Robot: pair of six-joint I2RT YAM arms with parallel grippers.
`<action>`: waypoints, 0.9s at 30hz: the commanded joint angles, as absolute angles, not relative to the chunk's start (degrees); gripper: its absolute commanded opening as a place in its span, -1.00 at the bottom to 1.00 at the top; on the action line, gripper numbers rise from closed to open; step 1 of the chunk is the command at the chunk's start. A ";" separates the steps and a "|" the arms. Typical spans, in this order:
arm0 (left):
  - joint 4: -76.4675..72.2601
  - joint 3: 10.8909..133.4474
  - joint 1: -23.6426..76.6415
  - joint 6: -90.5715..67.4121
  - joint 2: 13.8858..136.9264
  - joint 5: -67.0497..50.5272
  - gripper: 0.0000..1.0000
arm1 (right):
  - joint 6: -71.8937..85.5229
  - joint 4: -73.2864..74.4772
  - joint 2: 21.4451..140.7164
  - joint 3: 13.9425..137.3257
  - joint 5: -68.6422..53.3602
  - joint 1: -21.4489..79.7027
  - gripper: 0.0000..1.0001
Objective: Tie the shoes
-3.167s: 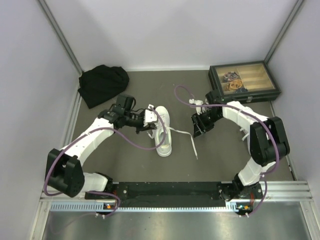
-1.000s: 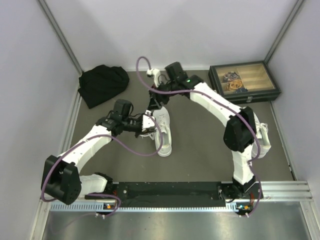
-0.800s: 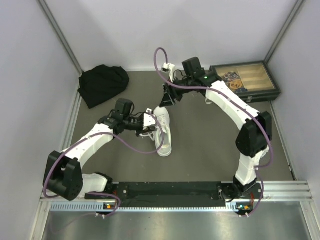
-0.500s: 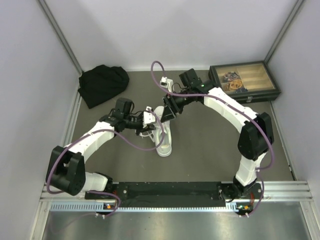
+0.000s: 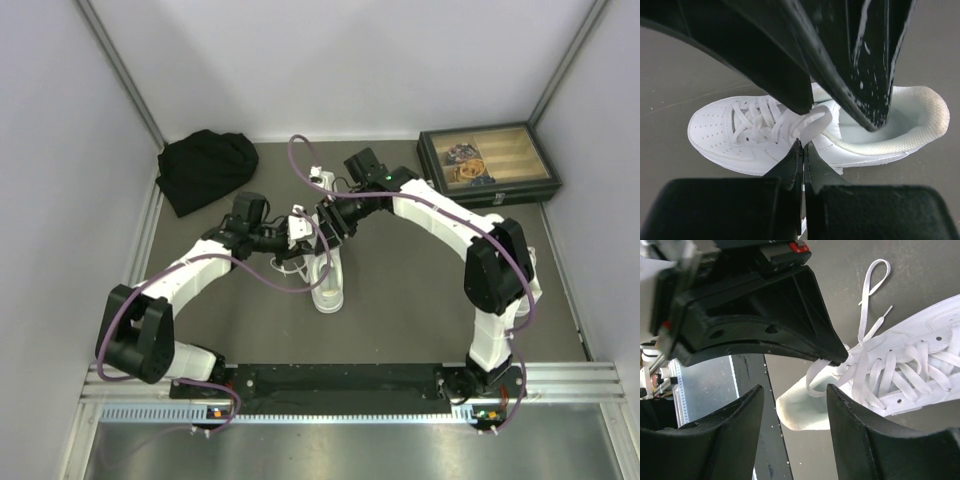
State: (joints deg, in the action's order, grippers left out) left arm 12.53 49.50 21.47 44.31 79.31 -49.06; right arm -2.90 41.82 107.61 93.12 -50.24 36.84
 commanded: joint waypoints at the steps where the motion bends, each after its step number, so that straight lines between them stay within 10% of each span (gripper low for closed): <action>1: 8.96 51.77 21.27 42.54 79.28 -51.41 -1.00 | -2.29 40.61 108.46 95.80 -50.01 37.62 0.05; 10: 8.17 52.38 21.36 42.01 79.80 -53.52 -1.00 | -0.79 39.55 110.13 98.00 -49.31 37.53 -0.08; 16: 8.79 52.56 21.36 42.19 79.63 -53.62 -1.00 | -0.70 38.85 110.13 98.35 -47.82 37.53 -0.92; 19: 9.49 52.65 21.10 41.49 79.02 -52.21 -0.97 | -1.23 39.11 109.95 98.53 -46.93 37.53 -1.00; 27: 21.43 53.08 8.54 45.25 75.41 -53.52 0.15 | -2.72 39.90 108.55 98.18 -46.14 37.35 -1.00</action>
State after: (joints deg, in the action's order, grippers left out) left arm 15.66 51.07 15.73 42.54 78.50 -50.48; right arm -1.06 40.32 109.78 95.72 -46.28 37.23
